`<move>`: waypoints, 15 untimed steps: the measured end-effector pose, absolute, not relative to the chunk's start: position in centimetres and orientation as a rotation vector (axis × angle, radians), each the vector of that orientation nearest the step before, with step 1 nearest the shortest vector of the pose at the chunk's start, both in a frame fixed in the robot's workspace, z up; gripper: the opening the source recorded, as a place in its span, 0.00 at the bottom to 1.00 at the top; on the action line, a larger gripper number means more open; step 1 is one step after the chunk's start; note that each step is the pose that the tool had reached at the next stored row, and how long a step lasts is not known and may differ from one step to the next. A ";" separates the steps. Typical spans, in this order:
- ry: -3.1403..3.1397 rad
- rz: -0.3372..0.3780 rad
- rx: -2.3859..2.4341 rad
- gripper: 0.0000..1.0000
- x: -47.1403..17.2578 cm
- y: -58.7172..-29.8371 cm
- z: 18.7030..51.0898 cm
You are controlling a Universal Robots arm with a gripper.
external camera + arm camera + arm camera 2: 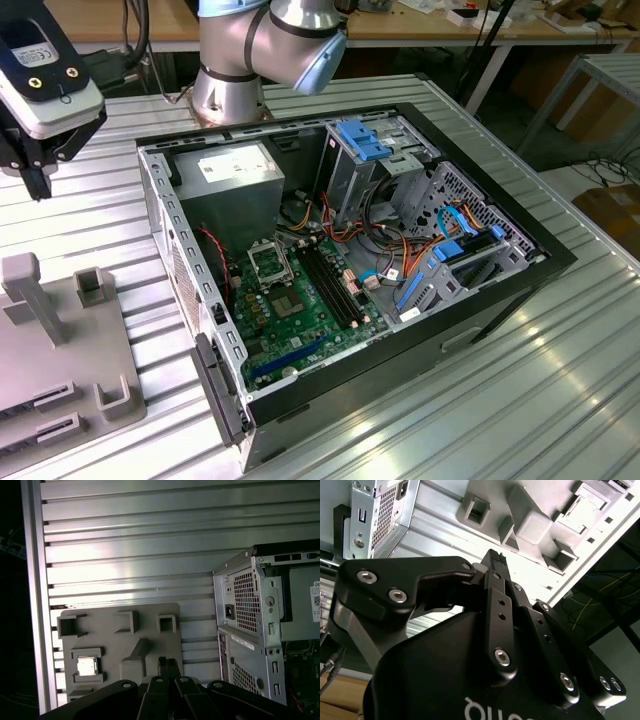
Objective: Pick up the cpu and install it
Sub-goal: 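Reach for the cpu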
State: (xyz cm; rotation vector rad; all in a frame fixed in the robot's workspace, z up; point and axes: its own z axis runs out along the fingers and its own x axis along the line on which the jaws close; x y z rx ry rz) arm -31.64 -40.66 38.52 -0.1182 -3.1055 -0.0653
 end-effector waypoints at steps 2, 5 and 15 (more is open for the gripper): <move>-3.106 -0.065 -0.118 0.11 -31.7 -40.7 38.5; -3.105 -0.065 -0.118 0.11 -31.9 -40.7 38.5; -3.105 -0.065 -0.118 0.11 -32.6 -40.7 38.5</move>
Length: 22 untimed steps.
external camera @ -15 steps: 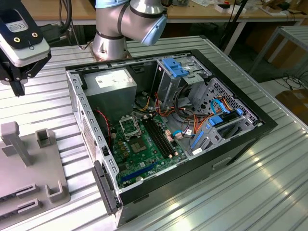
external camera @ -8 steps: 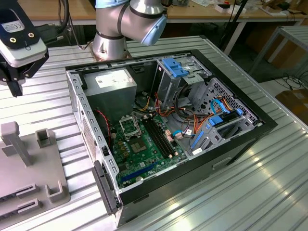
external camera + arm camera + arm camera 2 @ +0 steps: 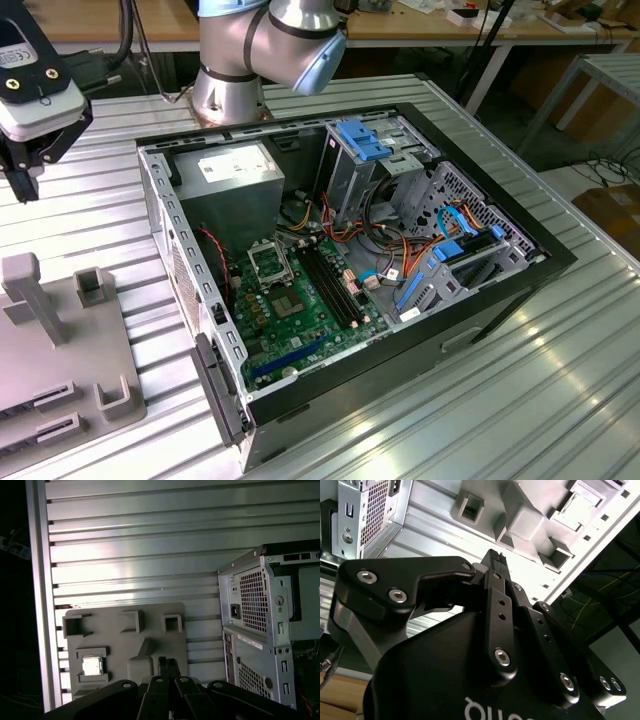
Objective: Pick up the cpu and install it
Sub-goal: 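Reach for the cpu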
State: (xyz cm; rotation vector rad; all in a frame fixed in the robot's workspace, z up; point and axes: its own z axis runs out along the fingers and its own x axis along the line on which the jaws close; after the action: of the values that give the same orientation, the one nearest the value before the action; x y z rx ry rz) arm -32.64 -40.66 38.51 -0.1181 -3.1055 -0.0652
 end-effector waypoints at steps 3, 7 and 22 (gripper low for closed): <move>-3.105 -0.065 -0.118 0.11 -32.8 -40.7 38.5; -3.106 -0.065 -0.118 0.11 -33.0 -40.7 38.5; -3.106 -0.065 -0.118 0.11 -33.3 -40.7 38.5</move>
State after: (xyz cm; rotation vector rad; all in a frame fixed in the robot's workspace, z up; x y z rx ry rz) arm -33.34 -40.66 38.51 -0.1180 -3.1055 -0.0652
